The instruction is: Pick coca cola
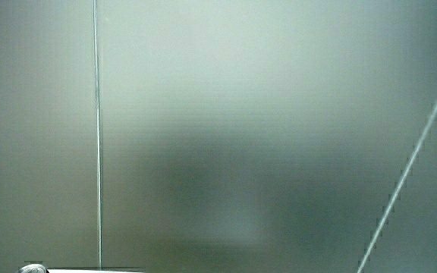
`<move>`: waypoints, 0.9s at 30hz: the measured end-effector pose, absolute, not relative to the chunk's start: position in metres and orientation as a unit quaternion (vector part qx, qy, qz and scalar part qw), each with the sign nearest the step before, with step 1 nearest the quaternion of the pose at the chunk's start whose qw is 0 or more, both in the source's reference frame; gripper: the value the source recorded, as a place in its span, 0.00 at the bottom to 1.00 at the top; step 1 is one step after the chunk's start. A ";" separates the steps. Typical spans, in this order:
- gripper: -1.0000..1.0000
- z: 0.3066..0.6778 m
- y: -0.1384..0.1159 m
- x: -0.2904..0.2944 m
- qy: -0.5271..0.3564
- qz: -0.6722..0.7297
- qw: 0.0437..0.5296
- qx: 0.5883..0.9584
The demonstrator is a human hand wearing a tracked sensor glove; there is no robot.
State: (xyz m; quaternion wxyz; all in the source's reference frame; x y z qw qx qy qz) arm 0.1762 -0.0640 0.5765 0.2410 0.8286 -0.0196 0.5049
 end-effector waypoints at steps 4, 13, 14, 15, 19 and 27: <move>0.50 0.575 -0.074 0.160 -0.024 0.504 0.251 0.826; 0.50 0.572 -0.094 0.128 -0.032 0.581 0.248 0.775; 0.50 0.574 -0.097 0.125 -0.035 0.589 0.248 0.768; 0.50 0.574 -0.099 0.122 -0.037 0.596 0.246 0.764; 0.50 0.570 -0.105 0.109 -0.025 0.603 0.247 0.758; 0.50 0.577 -0.111 0.100 -0.082 0.613 0.209 0.758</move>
